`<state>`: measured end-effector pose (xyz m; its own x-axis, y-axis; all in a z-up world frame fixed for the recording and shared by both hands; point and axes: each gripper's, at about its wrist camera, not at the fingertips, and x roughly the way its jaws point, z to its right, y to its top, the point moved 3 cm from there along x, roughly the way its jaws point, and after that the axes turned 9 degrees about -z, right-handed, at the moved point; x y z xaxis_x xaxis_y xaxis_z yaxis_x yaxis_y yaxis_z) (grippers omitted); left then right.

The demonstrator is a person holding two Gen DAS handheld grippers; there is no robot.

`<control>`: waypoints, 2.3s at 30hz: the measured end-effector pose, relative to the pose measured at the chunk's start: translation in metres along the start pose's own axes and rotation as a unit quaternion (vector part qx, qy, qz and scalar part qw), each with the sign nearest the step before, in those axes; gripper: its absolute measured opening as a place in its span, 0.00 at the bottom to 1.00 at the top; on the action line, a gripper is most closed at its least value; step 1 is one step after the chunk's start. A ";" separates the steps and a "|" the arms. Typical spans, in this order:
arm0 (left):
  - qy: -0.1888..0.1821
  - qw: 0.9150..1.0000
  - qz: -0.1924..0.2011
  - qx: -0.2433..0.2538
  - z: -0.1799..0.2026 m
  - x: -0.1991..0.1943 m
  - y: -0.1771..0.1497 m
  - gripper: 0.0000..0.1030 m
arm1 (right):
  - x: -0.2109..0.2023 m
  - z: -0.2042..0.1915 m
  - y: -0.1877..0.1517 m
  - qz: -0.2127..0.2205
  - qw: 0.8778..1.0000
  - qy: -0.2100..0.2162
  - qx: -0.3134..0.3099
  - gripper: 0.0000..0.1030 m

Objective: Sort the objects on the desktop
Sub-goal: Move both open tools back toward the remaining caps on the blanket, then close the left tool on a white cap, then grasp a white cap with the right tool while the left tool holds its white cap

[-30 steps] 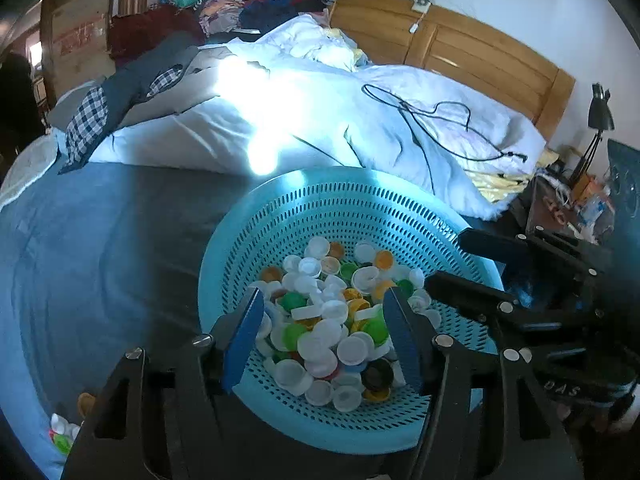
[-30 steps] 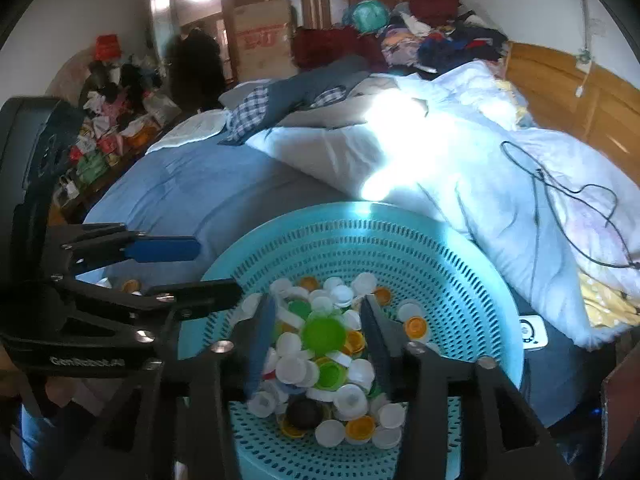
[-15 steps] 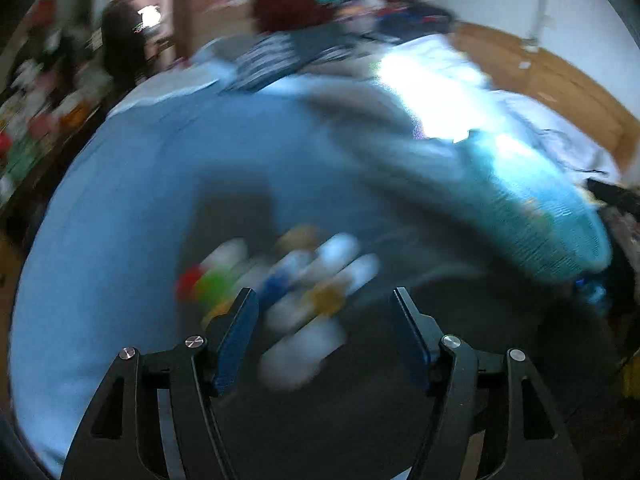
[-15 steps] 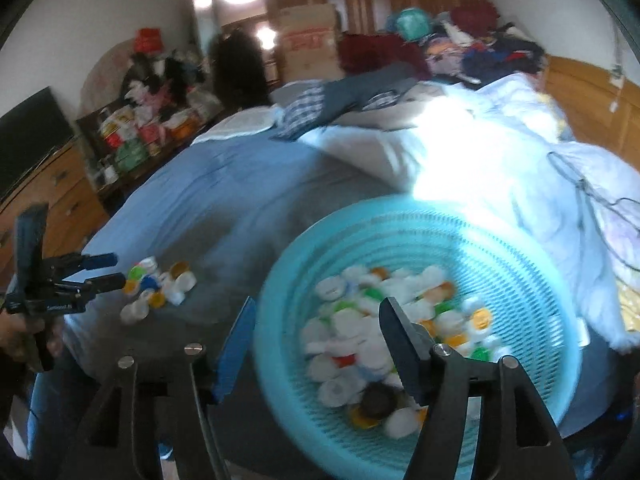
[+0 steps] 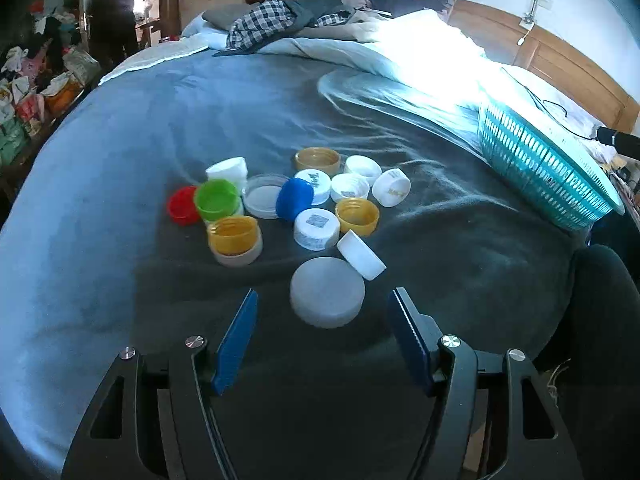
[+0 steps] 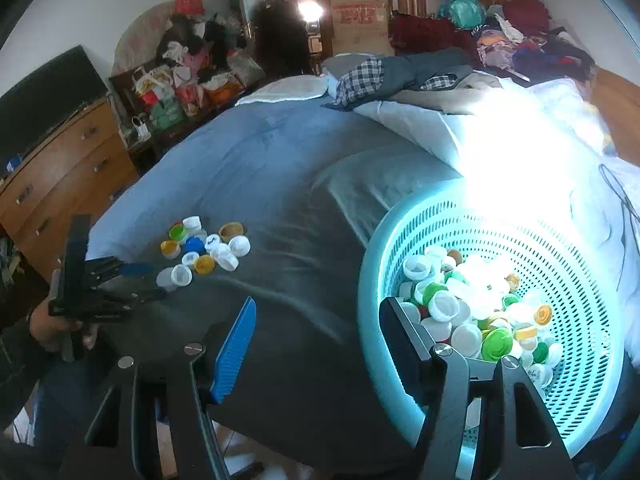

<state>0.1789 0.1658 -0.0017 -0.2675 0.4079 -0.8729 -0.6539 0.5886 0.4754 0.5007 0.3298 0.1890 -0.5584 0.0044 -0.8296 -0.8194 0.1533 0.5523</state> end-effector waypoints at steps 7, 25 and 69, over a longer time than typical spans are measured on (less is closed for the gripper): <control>0.004 1.000 0.008 0.000 -0.002 0.011 0.000 0.34 | 0.010 -0.011 0.002 -0.013 1.000 0.007 -0.005 0.66; 0.048 0.993 0.057 -0.088 -0.049 -0.065 -0.026 0.33 | 0.111 -0.133 0.014 -0.063 0.983 0.154 -0.073 0.45; 0.020 0.996 0.077 -0.047 0.013 -0.086 0.037 0.33 | 0.048 -0.108 0.047 -0.004 0.996 0.061 -0.072 0.32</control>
<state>0.1870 0.1614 0.0920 -0.3968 0.4598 -0.7945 -0.6656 0.4519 0.5939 0.4209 0.2303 0.1839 -0.5569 -0.1179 -0.8222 -0.8286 0.0098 0.5598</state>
